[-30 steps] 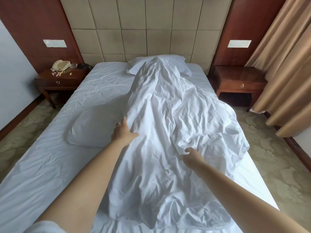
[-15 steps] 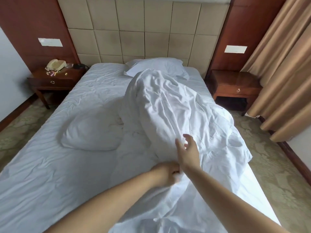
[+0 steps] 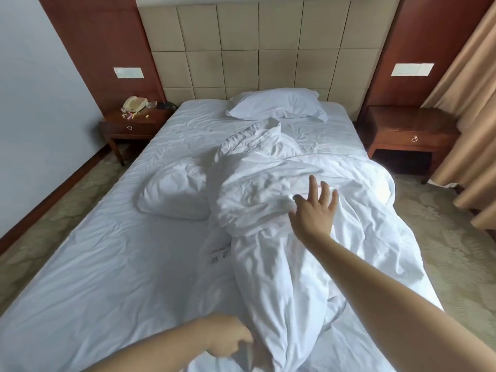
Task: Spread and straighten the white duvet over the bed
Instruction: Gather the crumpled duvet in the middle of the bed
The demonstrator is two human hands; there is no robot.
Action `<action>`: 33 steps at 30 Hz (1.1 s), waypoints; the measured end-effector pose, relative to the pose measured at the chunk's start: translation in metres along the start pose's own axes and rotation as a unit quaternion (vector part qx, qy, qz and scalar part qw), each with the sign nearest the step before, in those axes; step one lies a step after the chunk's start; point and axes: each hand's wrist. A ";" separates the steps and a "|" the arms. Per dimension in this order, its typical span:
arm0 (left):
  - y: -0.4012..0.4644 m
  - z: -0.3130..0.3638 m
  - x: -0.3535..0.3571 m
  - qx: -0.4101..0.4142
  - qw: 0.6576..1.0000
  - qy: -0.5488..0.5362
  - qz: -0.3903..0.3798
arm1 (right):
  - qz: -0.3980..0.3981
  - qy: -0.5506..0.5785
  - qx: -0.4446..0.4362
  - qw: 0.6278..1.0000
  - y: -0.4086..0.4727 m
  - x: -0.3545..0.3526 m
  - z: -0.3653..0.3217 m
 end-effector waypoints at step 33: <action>0.048 -0.004 -0.078 -0.213 0.735 -0.569 0.301 | -0.368 0.231 -0.015 0.900 -0.092 -0.024 0.024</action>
Point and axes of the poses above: each hand's wrist, its own y-axis towards the middle knuckle, its own x-axis out of the palm, z = x × y, and after that the axes turned 6 degrees about y, right-handed
